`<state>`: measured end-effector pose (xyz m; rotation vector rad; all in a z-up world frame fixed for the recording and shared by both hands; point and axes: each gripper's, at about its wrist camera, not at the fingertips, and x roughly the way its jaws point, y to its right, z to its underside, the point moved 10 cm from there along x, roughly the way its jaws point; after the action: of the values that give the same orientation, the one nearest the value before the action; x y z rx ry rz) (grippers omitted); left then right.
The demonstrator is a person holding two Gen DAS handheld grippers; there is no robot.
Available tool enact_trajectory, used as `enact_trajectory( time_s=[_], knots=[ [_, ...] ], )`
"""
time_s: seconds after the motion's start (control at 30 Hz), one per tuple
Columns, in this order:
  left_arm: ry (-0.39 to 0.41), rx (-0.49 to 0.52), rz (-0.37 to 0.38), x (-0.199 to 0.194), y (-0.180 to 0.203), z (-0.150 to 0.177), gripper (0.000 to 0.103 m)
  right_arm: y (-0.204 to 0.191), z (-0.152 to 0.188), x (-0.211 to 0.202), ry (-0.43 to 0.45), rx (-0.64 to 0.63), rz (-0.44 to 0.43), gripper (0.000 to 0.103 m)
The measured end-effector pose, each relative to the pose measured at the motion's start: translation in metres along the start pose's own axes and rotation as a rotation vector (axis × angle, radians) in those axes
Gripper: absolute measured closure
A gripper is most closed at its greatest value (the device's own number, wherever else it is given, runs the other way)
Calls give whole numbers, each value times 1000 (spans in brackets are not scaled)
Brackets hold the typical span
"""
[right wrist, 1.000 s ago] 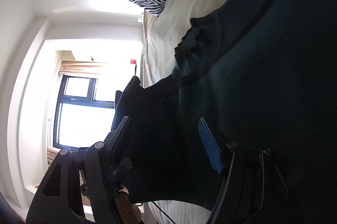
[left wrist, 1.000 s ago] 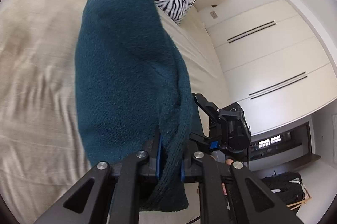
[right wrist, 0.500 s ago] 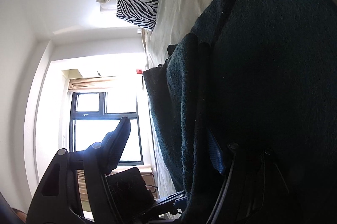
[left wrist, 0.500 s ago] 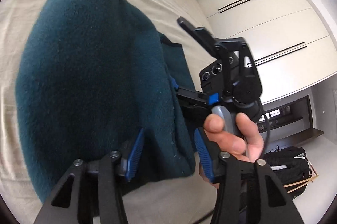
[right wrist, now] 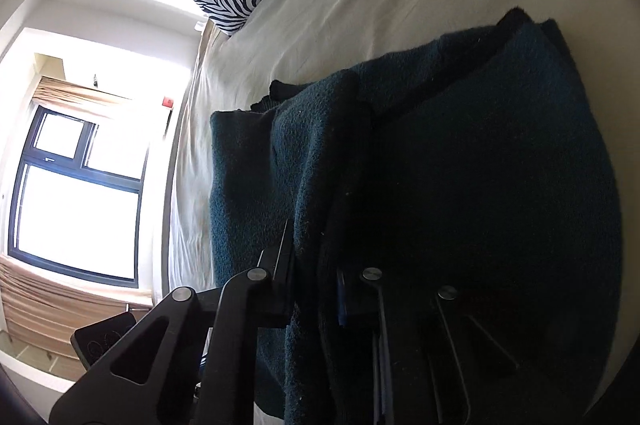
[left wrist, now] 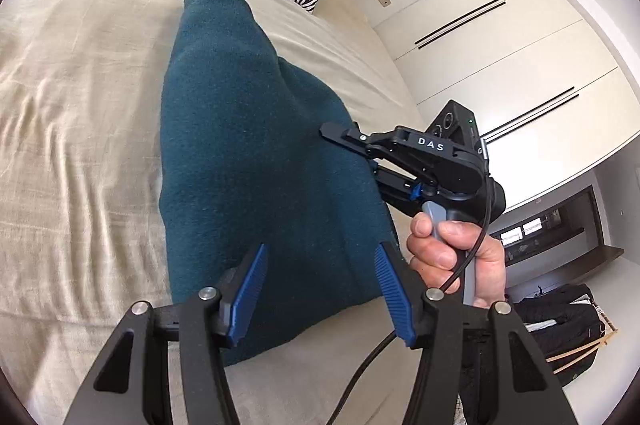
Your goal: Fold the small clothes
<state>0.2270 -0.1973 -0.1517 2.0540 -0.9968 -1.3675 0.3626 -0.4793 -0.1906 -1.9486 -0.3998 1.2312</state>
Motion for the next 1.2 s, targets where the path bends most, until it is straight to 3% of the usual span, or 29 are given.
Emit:
enact_trajectory(
  time_s=[0.17,0.43,0.57,0.8,1.0,1.07,1.1,1.13,1.2],
  knots=[
    [-1,27,-10,11,10,-11,43,15,-18,-36,23,-14,42,90],
    [-17,106,-52,28,32,-10,40,75,-31,-78,79,87,58,90],
    [-26,153,-102,49,34,-21,40,93,-28,-73,58,88,77,90],
    [-45,170,-140,64,31,-21,40,107,-39,-58,86,149,15,90],
    [4,210,-152,52,37,-30,40,93,-17,-87,91,181,-43,81],
    [7,221,-155,52,38,-34,40,81,-2,-101,96,136,-40,70],
    [4,222,-160,53,38,-35,40,76,6,-106,93,109,-29,54],
    [1,222,-166,55,37,-36,40,72,13,-109,89,91,-18,46],
    [-11,223,-174,62,35,-35,40,73,29,-109,54,63,26,46]
  ],
)
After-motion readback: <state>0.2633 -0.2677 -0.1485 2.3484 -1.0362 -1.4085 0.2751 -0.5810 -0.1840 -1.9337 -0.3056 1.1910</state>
